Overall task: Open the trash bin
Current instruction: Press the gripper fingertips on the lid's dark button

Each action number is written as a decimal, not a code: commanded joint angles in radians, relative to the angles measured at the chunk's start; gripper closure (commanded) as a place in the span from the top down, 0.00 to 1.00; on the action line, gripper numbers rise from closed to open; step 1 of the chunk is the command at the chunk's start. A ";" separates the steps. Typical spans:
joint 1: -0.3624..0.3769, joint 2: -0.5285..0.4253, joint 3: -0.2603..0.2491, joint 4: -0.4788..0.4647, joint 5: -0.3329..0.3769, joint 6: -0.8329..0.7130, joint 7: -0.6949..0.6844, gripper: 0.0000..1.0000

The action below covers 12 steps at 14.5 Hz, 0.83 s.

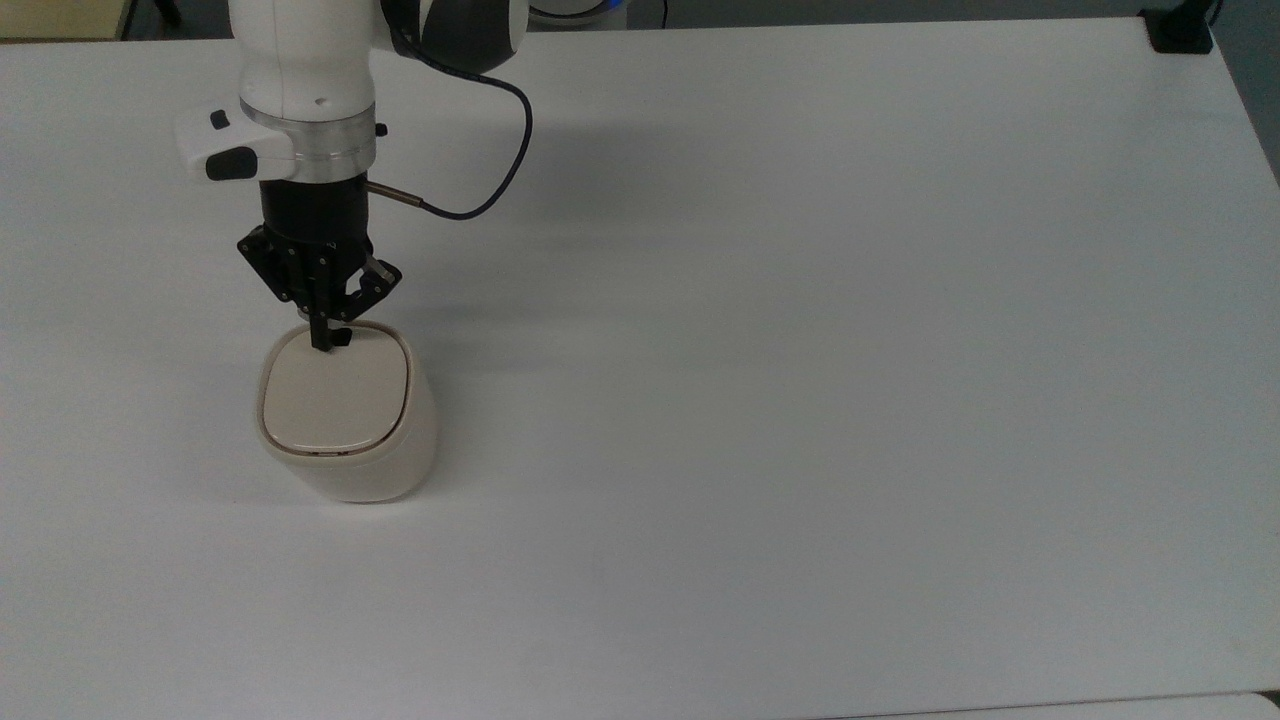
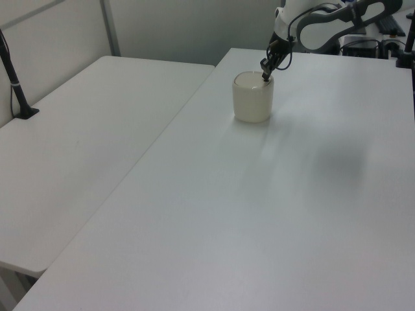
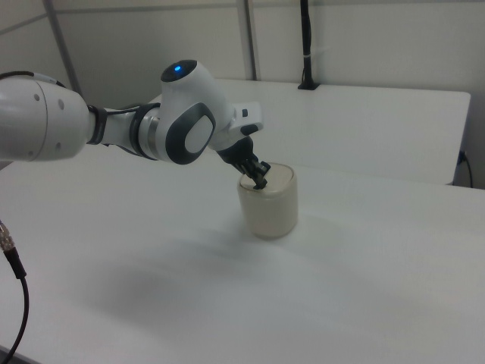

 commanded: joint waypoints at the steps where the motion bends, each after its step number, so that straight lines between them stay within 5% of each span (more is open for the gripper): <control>1: 0.017 0.002 -0.006 -0.019 0.005 0.026 0.012 0.00; 12: 0.023 0.028 -0.001 -0.033 -0.063 0.017 0.017 0.00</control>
